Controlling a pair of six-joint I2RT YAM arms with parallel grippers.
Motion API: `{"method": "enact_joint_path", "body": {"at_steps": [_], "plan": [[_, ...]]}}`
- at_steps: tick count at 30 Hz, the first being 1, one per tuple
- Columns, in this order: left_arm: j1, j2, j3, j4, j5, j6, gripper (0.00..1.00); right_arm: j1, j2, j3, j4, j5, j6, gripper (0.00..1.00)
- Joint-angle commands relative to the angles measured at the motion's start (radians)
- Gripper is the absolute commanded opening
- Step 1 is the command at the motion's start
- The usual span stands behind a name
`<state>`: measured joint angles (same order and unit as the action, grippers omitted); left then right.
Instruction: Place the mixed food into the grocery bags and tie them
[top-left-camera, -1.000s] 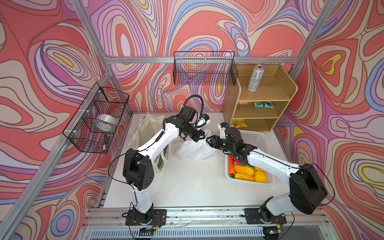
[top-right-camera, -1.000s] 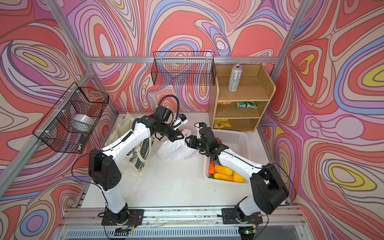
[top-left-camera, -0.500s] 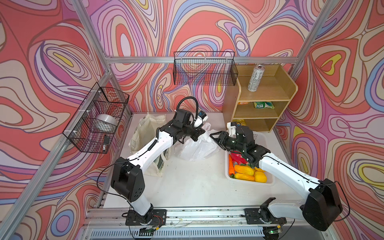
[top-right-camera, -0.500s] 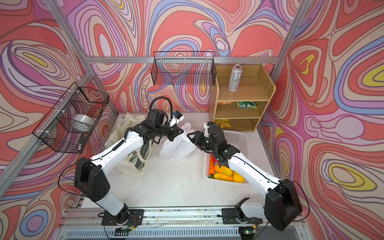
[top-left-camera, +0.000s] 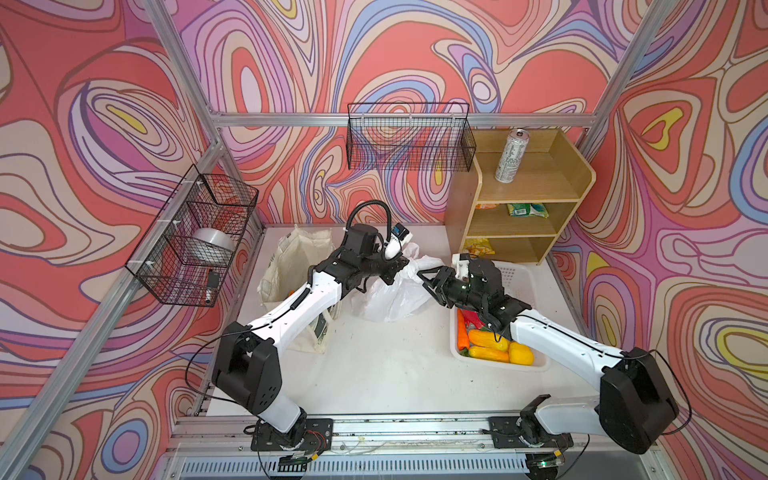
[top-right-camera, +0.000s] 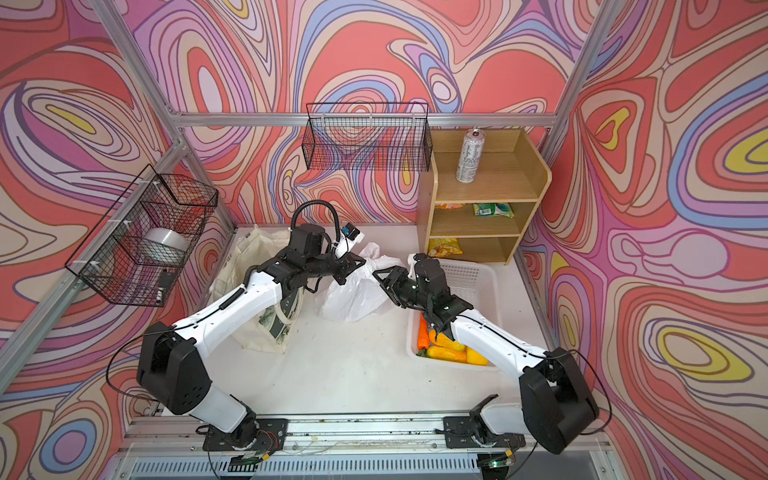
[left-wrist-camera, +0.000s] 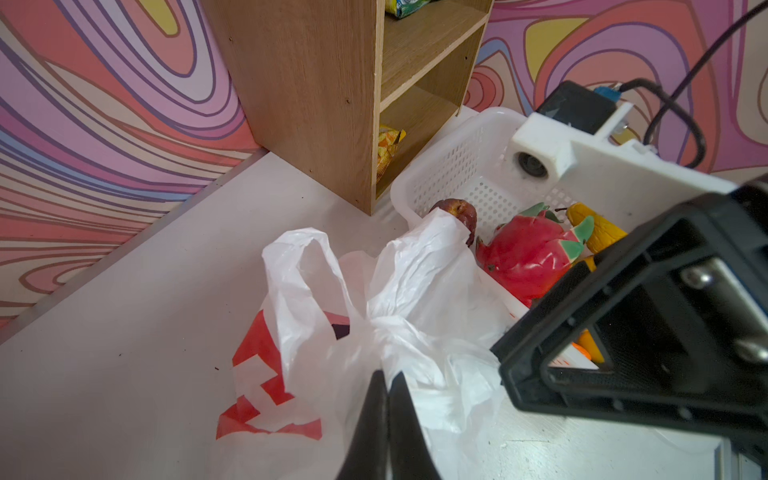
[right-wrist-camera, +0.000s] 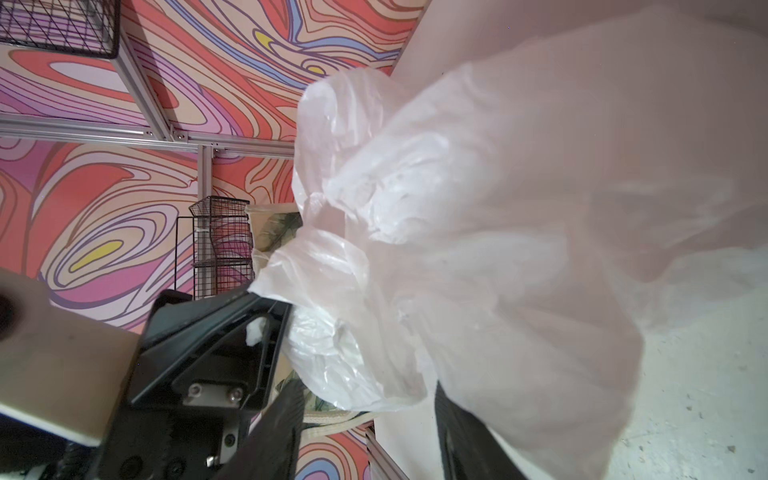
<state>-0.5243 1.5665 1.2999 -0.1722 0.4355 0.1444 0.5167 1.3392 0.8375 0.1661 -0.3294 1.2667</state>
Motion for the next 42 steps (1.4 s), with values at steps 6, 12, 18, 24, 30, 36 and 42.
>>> {"method": "enact_joint_path", "body": {"at_steps": [6, 12, 18, 24, 30, 36, 42], "plan": [[-0.003, -0.039, -0.013, 0.1, -0.018, -0.011, 0.0, 0.002, 0.053, 0.021, 0.07, 0.005, 0.018, 0.33], [-0.003, -0.046, -0.036, 0.134, -0.032, -0.02, 0.0, 0.002, 0.058, 0.03, 0.071, -0.002, 0.001, 0.0], [-0.003, -0.048, -0.047, 0.182, -0.083, -0.041, 0.0, 0.023, 0.0, -0.008, 0.049, 0.027, 0.009, 0.0], [-0.003, -0.063, -0.07, 0.245, -0.062, -0.061, 0.0, 0.034, 0.068, -0.059, 0.112, 0.083, 0.064, 0.0], [-0.003, -0.091, -0.121, 0.309, -0.078, -0.056, 0.0, 0.034, 0.161, -0.024, 0.164, 0.045, 0.064, 0.0], [-0.008, -0.109, -0.162, 0.358, -0.153, -0.022, 0.0, 0.034, 0.018, -0.044, 0.043, 0.044, 0.056, 0.41], [-0.015, -0.108, -0.168, 0.359, -0.183, 0.013, 0.0, 0.034, -0.053, 0.039, -0.05, 0.087, 0.048, 0.6]]}}
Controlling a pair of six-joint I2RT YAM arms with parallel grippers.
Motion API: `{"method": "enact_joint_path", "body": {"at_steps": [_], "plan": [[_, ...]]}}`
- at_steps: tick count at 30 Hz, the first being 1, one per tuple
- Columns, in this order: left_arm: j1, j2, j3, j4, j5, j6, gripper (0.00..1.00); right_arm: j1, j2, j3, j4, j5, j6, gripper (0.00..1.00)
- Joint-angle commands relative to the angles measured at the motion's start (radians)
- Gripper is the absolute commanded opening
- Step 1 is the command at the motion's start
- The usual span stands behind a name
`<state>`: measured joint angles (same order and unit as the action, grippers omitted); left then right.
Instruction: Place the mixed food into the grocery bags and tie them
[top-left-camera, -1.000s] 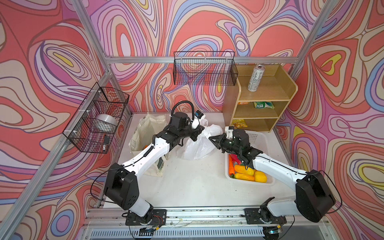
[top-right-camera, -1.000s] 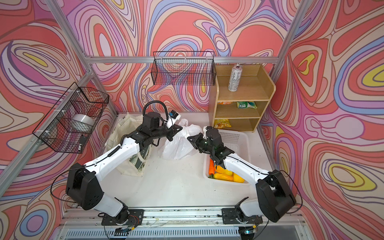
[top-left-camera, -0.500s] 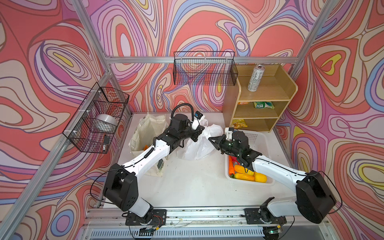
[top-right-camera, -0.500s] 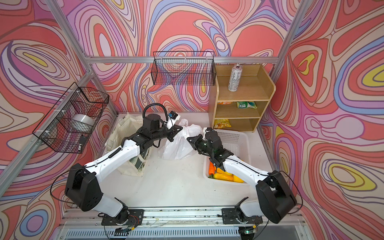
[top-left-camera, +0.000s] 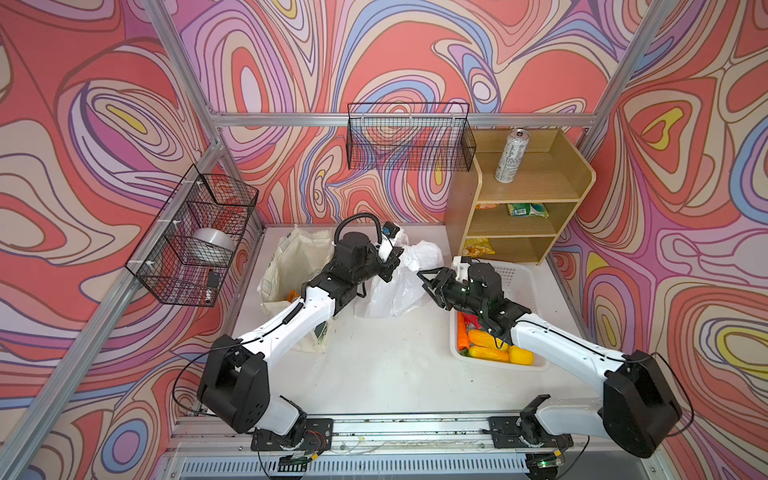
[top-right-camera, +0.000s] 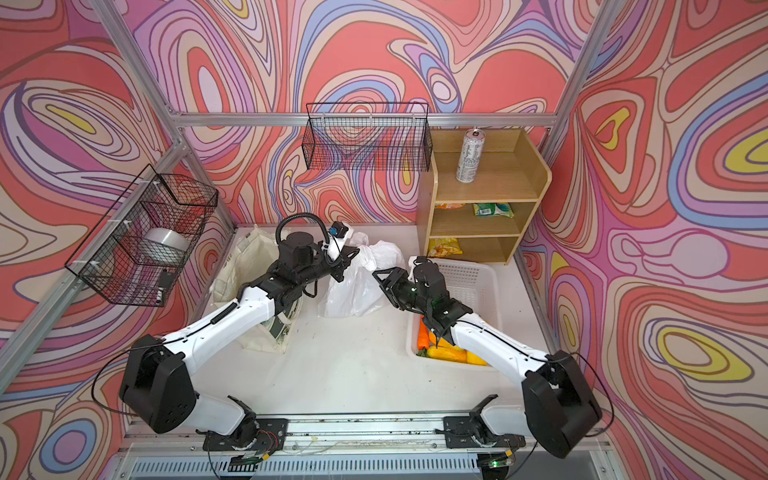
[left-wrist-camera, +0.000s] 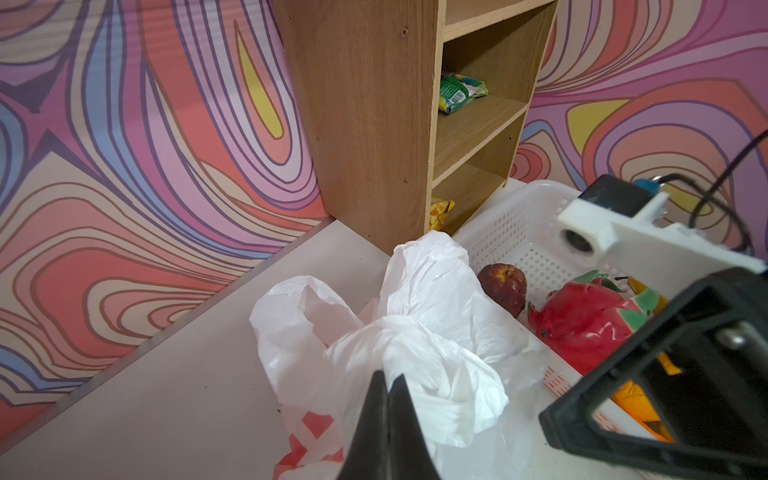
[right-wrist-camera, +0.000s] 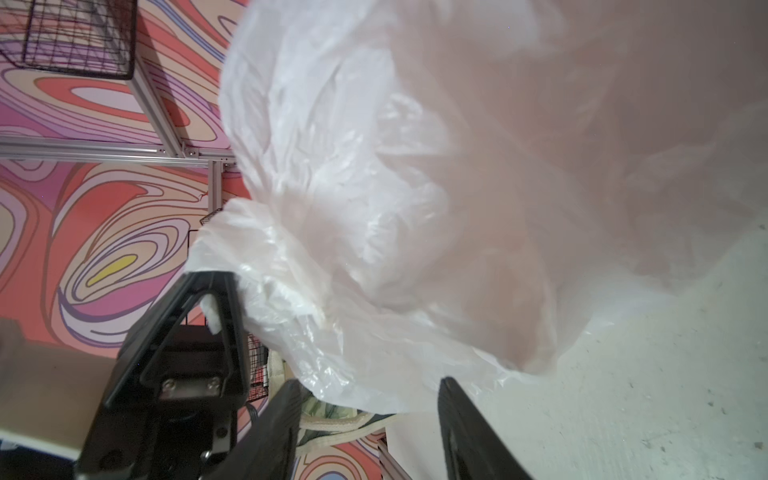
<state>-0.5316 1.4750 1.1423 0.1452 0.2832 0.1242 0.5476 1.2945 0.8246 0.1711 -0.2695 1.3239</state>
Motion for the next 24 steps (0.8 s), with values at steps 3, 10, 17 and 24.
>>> {"method": "enact_joint_path", "body": {"at_steps": [3, 10, 17, 24], "plan": [[-0.013, -0.016, -0.008, 0.032, -0.033, 0.045, 0.0, 0.003, 0.027, 0.104, -0.018, 0.008, 0.008, 0.62], [-0.024, -0.018, -0.004, 0.018, -0.04, 0.061, 0.0, 0.011, 0.113, 0.196, 0.048, 0.011, 0.028, 0.62], [-0.031, -0.016, 0.003, 0.016, -0.037, 0.066, 0.0, 0.018, 0.184, 0.178, 0.139, 0.006, 0.107, 0.62], [-0.041, -0.023, -0.01, 0.027, 0.017, 0.054, 0.0, 0.018, 0.26, 0.176, 0.297, 0.041, 0.169, 0.62]]}}
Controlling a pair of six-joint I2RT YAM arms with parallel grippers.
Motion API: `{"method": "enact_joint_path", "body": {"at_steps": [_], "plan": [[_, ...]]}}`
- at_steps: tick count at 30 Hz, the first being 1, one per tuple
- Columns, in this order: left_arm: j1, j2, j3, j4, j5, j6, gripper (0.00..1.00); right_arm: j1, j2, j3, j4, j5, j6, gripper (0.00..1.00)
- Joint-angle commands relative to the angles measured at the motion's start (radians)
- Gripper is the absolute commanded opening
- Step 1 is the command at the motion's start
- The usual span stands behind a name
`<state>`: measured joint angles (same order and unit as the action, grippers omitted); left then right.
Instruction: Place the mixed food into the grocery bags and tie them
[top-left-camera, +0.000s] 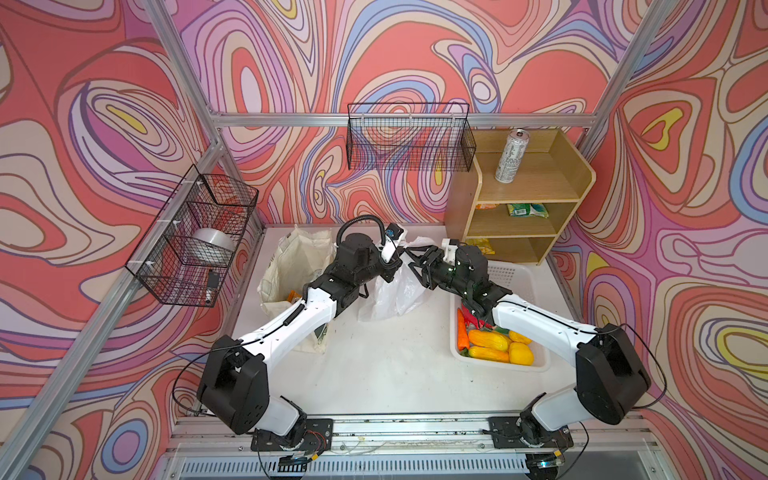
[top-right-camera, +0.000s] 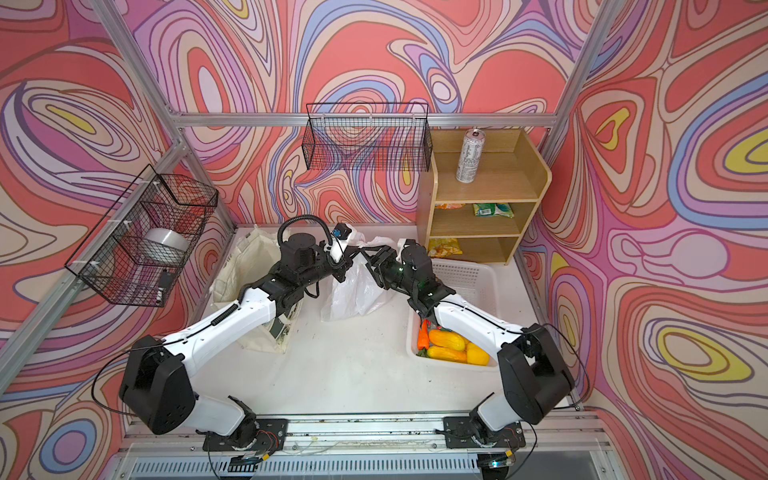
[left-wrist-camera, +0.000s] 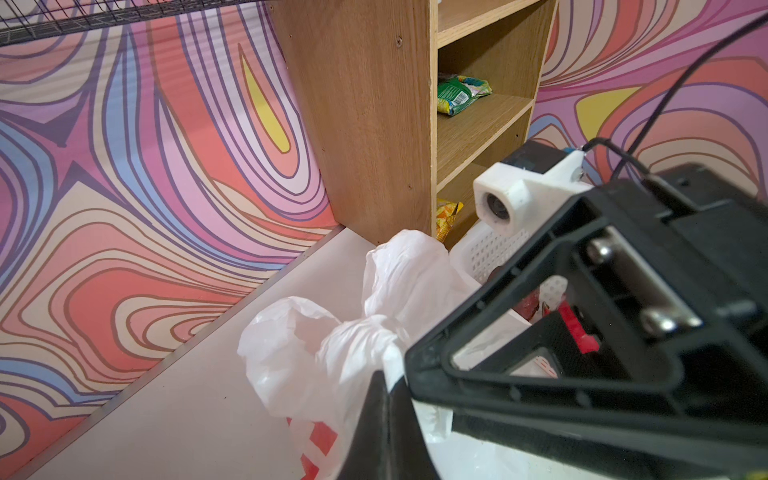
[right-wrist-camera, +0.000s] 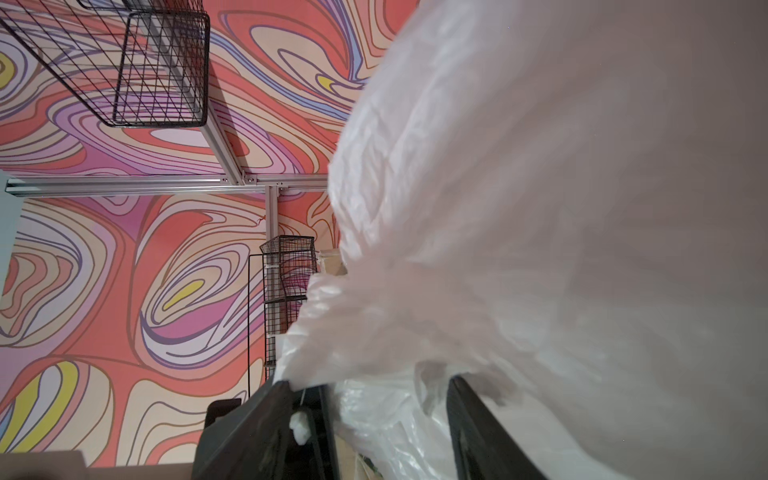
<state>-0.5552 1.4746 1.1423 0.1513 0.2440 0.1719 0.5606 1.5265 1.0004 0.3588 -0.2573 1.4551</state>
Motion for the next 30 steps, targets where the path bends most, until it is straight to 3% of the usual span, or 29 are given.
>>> {"method": "enact_joint_path", "body": {"at_steps": [1, 15, 17, 21, 28, 30], "plan": [[-0.017, -0.025, -0.017, 0.025, 0.069, 0.0, 0.0, 0.005, 0.041, 0.007, 0.125, 0.027, 0.045, 0.62], [-0.032, -0.009, -0.036, -0.016, 0.235, -0.02, 0.0, 0.005, 0.167, 0.017, 0.367, -0.02, 0.159, 0.62], [-0.032, -0.001, -0.029, -0.034, 0.261, -0.021, 0.0, 0.005, 0.186, 0.031, 0.391, -0.045, 0.16, 0.52], [-0.032, 0.011, -0.024, -0.063, 0.275, -0.025, 0.0, 0.004, 0.239, 0.048, 0.492, -0.12, 0.175, 0.0], [-0.029, -0.035, -0.073, -0.021, 0.196, -0.076, 0.0, -0.02, 0.291, -0.04, 0.633, -0.164, 0.173, 0.0], [-0.023, -0.058, -0.084, -0.012, 0.168, -0.109, 0.25, -0.041, 0.277, -0.049, 0.628, -0.184, 0.127, 0.0]]}}
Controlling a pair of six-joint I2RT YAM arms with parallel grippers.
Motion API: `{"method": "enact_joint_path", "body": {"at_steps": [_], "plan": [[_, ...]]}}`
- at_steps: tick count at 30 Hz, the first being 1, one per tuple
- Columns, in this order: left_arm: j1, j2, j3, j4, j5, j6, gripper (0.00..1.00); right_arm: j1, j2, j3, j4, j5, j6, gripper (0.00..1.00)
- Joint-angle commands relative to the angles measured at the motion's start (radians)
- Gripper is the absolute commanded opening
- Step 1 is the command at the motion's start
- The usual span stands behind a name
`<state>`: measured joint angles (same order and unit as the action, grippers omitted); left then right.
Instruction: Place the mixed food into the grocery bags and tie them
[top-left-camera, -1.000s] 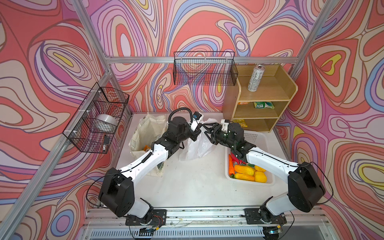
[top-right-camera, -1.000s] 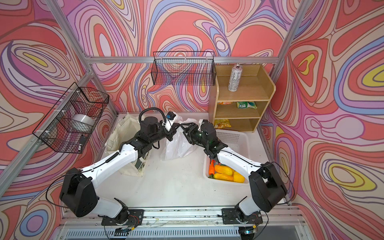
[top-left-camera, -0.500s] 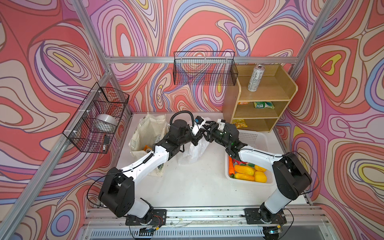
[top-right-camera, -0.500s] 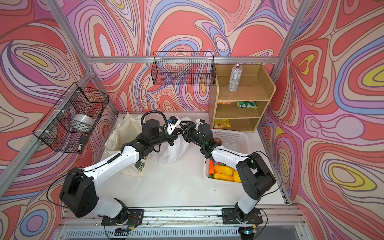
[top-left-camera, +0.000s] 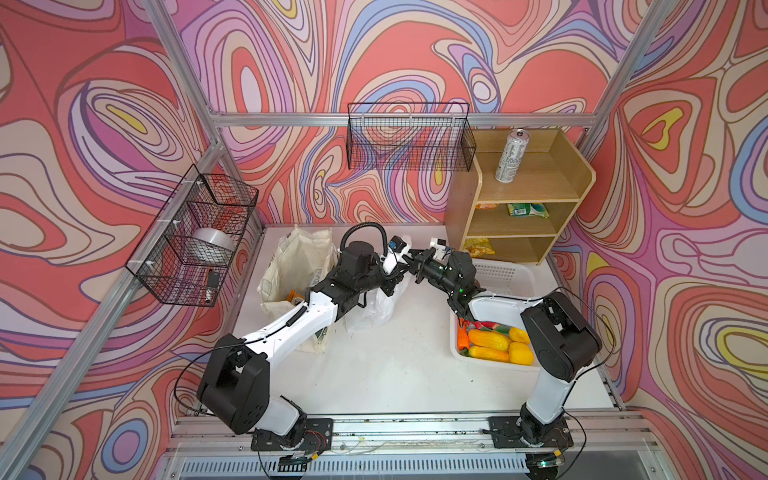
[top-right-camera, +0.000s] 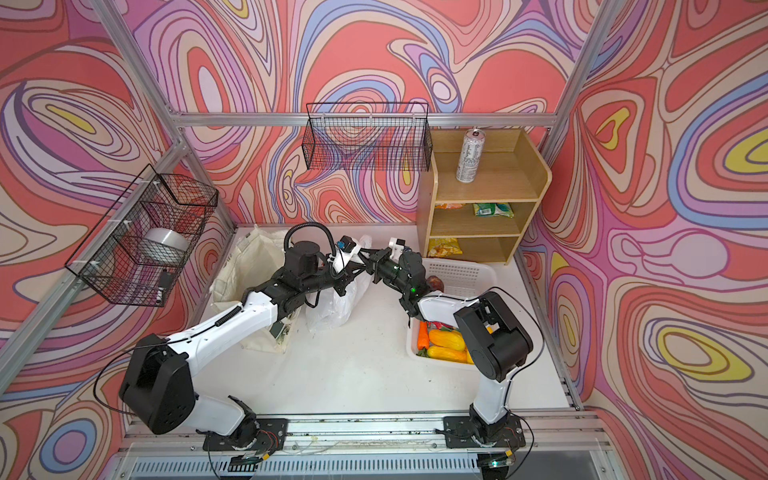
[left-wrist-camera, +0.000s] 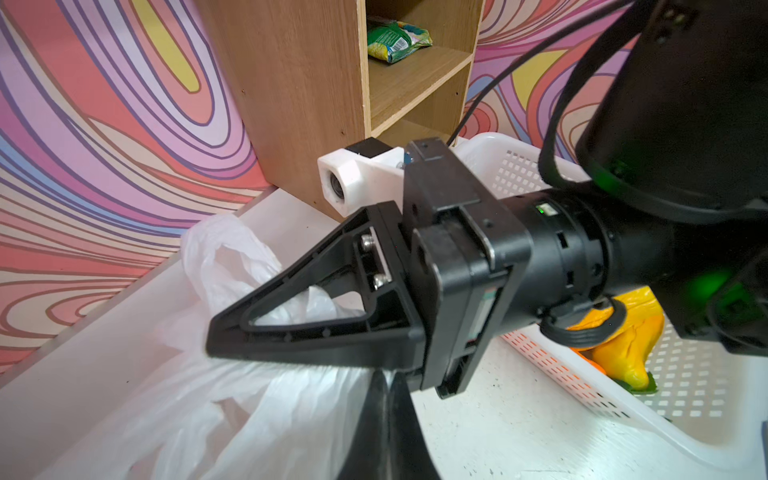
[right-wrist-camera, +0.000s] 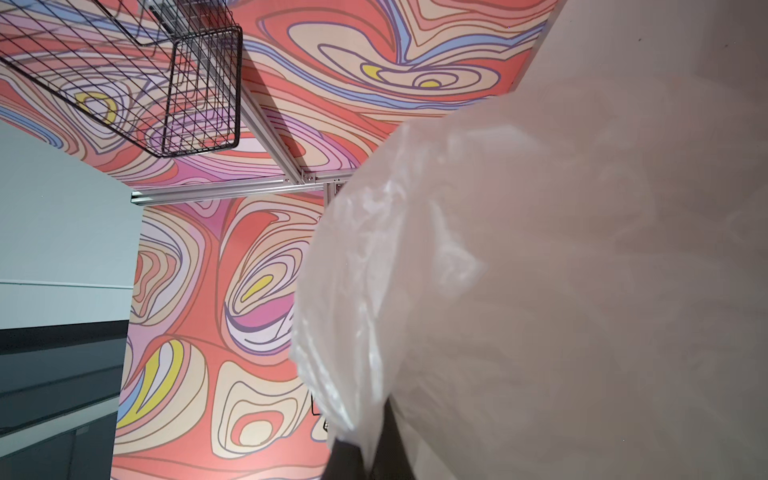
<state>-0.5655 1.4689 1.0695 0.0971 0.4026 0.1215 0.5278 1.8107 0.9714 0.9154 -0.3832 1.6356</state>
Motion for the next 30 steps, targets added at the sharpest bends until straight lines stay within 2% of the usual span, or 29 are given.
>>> {"method": "enact_joint_path", "body": {"at_steps": [1, 3, 4, 8, 12, 18, 21, 27, 30], "plan": [[-0.004, -0.066, -0.021, 0.053, 0.0, -0.081, 0.32, -0.017, -0.014, -0.022, 0.058, -0.072, -0.074, 0.0], [0.036, -0.109, -0.063, 0.133, 0.007, -0.176, 0.47, -0.038, -0.029, -0.029, 0.044, -0.109, -0.114, 0.0], [0.06, -0.132, -0.089, 0.179, 0.008, -0.227, 0.52, -0.047, -0.034, -0.033, 0.041, -0.128, -0.13, 0.0], [0.192, -0.191, -0.164, 0.335, -0.011, -0.462, 0.6, -0.079, -0.062, -0.071, 0.096, -0.191, -0.174, 0.0], [0.244, -0.137, -0.123, 0.303, 0.017, -0.517, 0.6, -0.1, -0.085, -0.107, 0.172, -0.236, -0.207, 0.0], [0.233, 0.011, -0.061, 0.339, 0.171, -0.638, 0.58, -0.103, -0.109, -0.12, 0.254, -0.28, -0.248, 0.0], [0.195, 0.052, -0.052, 0.354, 0.206, -0.641, 0.56, -0.111, -0.103, -0.12, 0.265, -0.284, -0.244, 0.0], [0.141, 0.097, -0.032, 0.309, 0.173, -0.627, 0.57, -0.138, 0.0, -0.099, 0.524, -0.352, -0.103, 0.0], [0.13, 0.138, -0.001, 0.309, 0.156, -0.632, 0.52, -0.141, 0.046, -0.064, 0.575, -0.384, -0.049, 0.0]]}}
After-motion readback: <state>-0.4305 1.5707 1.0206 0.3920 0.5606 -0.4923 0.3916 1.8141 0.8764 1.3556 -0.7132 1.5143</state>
